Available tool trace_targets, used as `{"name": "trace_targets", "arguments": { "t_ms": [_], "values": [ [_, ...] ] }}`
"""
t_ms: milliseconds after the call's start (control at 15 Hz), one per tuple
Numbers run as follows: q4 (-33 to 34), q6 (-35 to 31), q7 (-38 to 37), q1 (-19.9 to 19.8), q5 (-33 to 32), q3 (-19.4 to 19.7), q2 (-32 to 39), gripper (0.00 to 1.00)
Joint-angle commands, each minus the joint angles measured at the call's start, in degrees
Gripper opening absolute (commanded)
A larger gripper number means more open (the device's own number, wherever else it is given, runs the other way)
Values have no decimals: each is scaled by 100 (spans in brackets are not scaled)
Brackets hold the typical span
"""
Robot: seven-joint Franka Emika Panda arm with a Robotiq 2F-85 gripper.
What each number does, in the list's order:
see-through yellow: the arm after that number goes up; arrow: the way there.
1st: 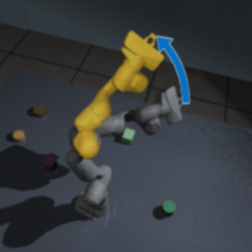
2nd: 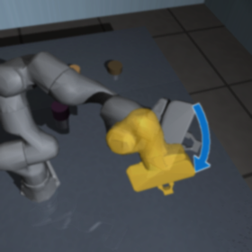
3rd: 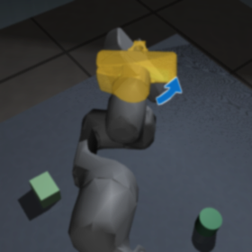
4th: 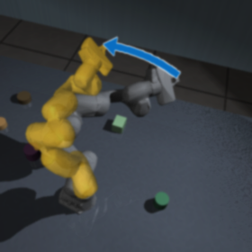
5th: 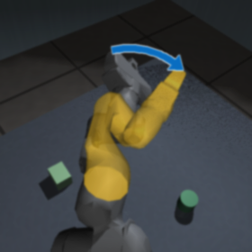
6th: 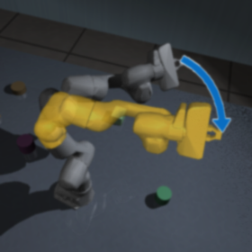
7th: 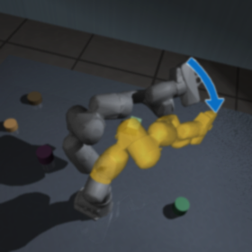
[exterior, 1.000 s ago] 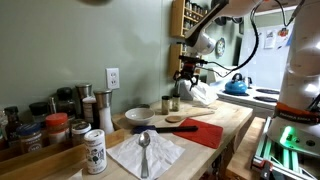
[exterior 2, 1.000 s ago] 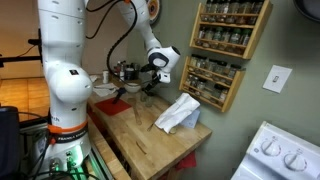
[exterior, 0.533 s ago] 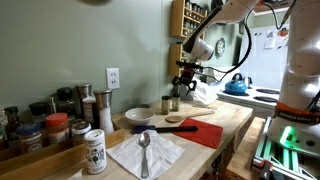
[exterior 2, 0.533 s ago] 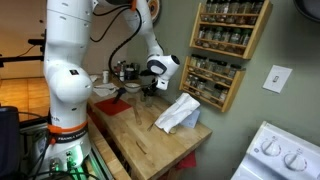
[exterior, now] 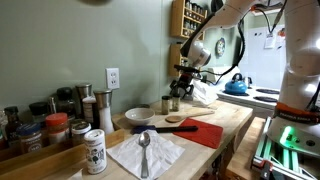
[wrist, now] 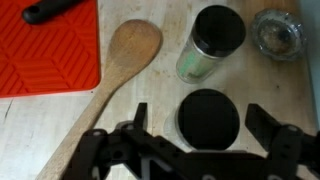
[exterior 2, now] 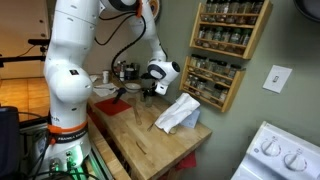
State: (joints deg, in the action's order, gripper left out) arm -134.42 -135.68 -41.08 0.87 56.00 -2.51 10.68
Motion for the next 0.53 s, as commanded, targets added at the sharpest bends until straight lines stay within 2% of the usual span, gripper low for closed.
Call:
{"name": "trace_targets", "arguments": {
  "t_ms": [0, 467],
  "values": [
    [155, 8, 269, 30, 349, 53, 264, 100],
    [294, 234, 587, -10, 790, 70, 567, 100]
  ]
}}
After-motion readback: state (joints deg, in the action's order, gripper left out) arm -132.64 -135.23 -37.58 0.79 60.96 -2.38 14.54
